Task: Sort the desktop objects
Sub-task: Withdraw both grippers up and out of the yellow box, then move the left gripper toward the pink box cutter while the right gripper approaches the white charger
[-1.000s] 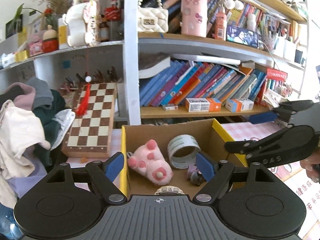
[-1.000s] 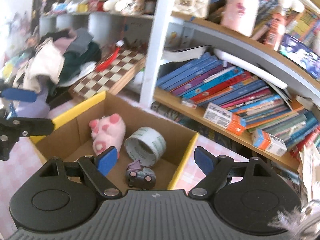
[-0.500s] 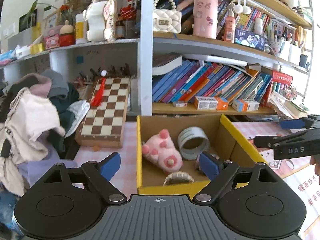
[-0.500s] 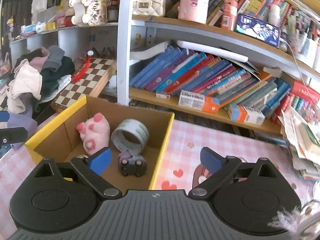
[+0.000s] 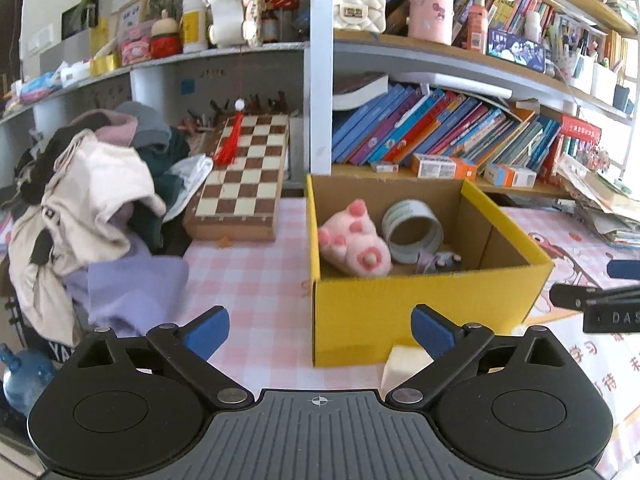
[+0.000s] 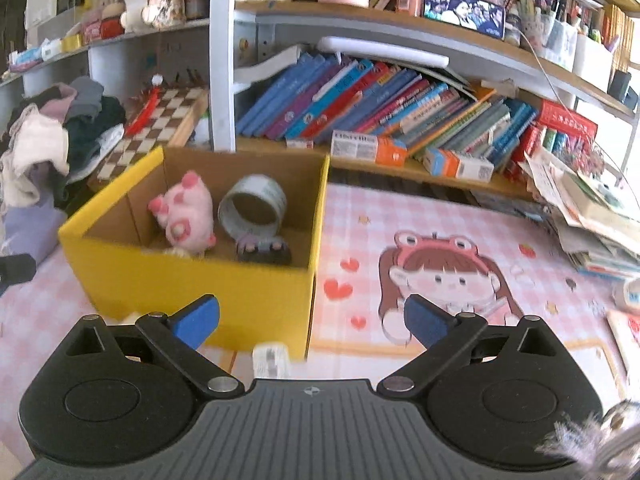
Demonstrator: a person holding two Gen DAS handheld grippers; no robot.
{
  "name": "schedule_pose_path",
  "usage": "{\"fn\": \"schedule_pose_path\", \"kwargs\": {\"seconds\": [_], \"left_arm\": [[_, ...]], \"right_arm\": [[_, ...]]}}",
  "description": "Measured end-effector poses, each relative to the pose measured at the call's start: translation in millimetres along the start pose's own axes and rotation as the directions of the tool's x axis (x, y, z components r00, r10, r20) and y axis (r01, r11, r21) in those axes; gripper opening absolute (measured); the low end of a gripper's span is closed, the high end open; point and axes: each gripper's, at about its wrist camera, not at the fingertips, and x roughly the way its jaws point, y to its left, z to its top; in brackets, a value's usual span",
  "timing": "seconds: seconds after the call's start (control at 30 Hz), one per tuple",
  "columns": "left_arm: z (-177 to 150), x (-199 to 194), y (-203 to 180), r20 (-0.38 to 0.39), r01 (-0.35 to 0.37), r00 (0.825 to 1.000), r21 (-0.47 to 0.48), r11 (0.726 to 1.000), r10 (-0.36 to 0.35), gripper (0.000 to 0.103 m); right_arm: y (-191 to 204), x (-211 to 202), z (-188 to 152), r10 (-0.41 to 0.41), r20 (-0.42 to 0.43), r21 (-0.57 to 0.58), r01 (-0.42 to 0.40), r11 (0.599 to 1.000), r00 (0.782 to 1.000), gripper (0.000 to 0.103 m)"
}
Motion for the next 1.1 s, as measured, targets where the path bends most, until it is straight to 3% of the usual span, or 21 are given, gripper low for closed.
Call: {"fn": "schedule_pose_path", "kwargs": {"seconds": [0.67, 1.1], "left_arm": [[-64.2, -16.1, -9.0, -0.135, 0.015, 0.991, 0.050, 0.999, -0.008, 0.099], [-82.4, -21.6, -18.8, -0.197, 0.056, 0.980, 0.072, 0.996, -0.041, 0.099]], "right_arm": [[26.6, -23.8, -75.2, 0.024, -0.170, 0.018, -0.022, 1.000, 0.985, 0.100], [30.3, -28.1, -86.0, 0.051, -0.205, 0.027, -0.047, 0.999, 0.977, 0.100]]}}
